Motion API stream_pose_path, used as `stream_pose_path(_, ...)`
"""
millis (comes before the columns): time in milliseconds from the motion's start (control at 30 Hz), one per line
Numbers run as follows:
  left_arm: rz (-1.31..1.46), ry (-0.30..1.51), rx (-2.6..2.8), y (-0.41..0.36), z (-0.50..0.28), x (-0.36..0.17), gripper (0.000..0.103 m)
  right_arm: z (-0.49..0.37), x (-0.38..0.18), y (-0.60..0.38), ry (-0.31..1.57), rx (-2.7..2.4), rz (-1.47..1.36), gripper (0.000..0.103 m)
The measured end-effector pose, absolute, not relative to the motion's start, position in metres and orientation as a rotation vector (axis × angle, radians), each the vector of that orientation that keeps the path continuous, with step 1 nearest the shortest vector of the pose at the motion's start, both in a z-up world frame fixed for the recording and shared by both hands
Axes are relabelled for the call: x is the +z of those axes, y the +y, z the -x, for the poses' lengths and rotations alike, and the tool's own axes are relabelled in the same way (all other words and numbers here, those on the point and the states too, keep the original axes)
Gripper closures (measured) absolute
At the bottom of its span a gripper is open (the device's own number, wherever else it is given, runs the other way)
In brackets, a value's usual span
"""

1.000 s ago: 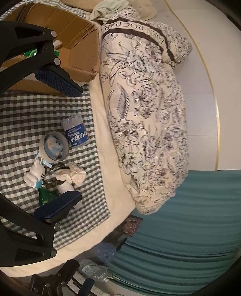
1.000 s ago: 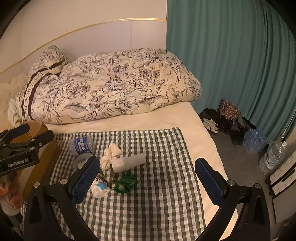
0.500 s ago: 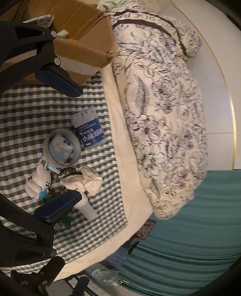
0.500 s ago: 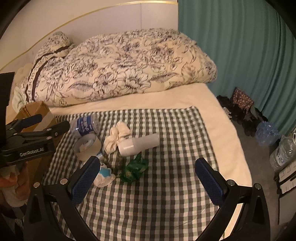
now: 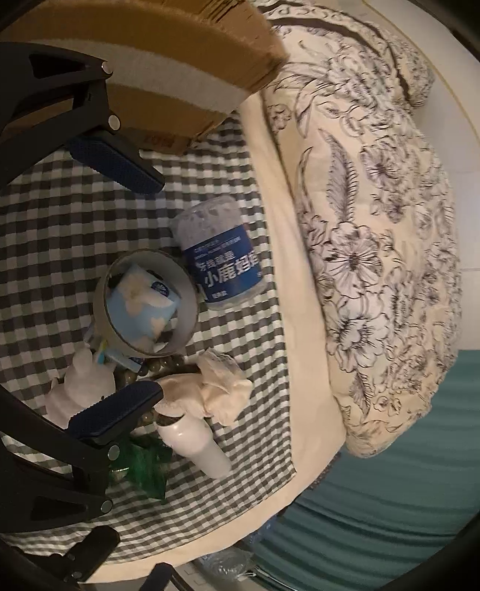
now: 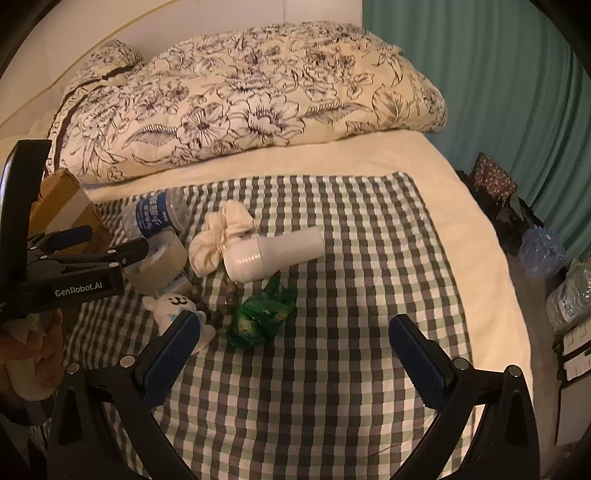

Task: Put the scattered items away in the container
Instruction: 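Lower the left tool over the grey tape roll while the right tool nears the green packet, then grasp the grey tape roll with the left tool while the right tool grasps the green packet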

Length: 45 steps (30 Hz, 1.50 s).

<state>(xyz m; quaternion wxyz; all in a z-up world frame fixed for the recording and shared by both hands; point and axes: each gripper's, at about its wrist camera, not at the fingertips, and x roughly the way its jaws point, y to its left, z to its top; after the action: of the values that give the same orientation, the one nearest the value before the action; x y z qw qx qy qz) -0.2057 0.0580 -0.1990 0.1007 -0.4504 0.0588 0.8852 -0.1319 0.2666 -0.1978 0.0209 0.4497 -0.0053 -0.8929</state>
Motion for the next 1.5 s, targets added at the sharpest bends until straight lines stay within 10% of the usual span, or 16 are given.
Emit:
stream_pose_path(967,1.530,0.021,2.485,0.055,0.245,-0.265,0.003,0.166,-0.252,0.259,-0.020,-2.726,-1.485,0.003)
stream_pose_path(1067,1.525,-0.004,2.467,0.056,0.246,-0.265,0.018,0.169,-0.256,0.257,-0.024,-2.714,-1.490,0.010)
stream_pose_path(1367,1.496,0.028,2.500,0.056,0.240,-0.258,0.019,0.166,-0.258,0.242,0.023,-2.643,-1.485,0.059)
stream_pose_path(1500,1.475,0.017,2.525,0.051,0.238,-0.250,0.019,0.161,-0.254,0.238,0.086,-2.659,-1.464,0.061)
